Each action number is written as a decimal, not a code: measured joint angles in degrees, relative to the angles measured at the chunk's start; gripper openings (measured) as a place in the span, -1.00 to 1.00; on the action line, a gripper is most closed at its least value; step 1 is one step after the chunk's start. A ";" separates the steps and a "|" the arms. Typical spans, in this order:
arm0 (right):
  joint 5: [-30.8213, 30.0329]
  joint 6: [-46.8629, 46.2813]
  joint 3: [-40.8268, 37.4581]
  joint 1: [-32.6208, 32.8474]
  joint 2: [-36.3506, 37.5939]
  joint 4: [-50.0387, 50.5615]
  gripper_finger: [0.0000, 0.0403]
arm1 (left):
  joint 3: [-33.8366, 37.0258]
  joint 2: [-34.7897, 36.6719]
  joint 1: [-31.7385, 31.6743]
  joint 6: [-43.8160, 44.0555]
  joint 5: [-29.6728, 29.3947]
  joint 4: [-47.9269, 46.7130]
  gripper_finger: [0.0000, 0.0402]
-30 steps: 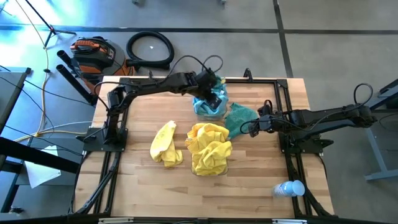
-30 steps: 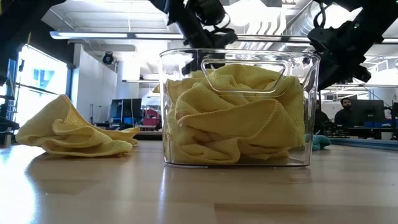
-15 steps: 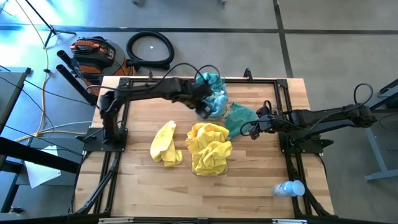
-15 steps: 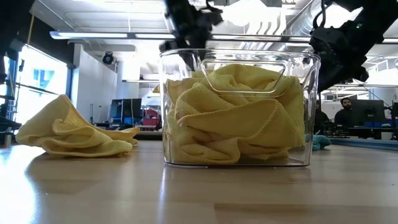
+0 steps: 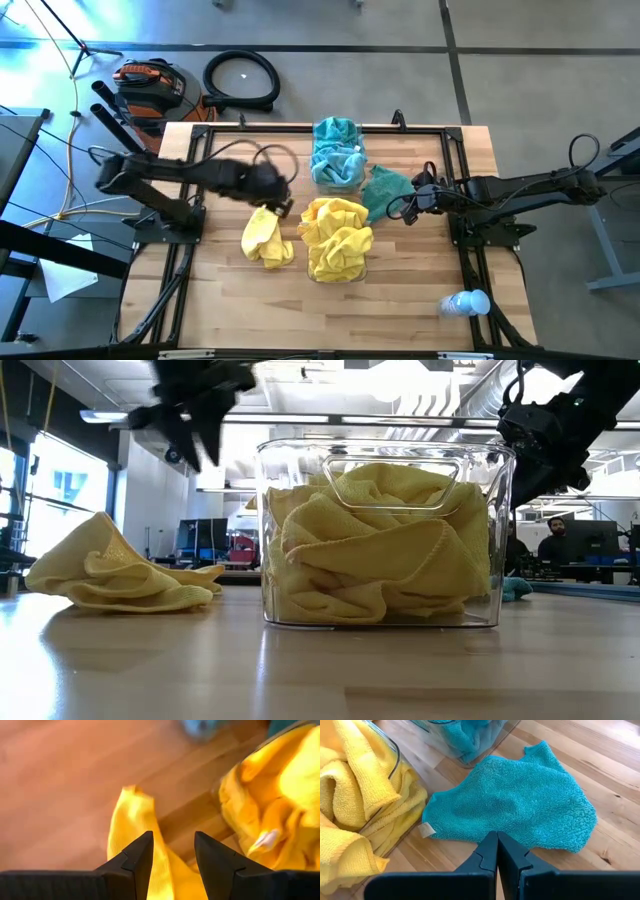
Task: Sort microfiber towel by color & place in baskets
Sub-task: Put the yellow towel into the bottom transparent bin
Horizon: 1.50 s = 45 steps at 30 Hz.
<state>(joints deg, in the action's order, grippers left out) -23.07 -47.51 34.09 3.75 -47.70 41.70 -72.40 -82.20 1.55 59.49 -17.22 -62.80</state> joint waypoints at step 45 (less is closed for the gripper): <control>2.66 1.51 0.00 0.04 0.00 -0.57 -1.00 | 3.56 -10.42 17.78 27.16 3.26 -1.62 -0.99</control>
<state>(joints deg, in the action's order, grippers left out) -20.40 -46.00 34.09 3.79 -47.70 41.12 -68.85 -92.62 19.33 86.65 -13.96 -64.43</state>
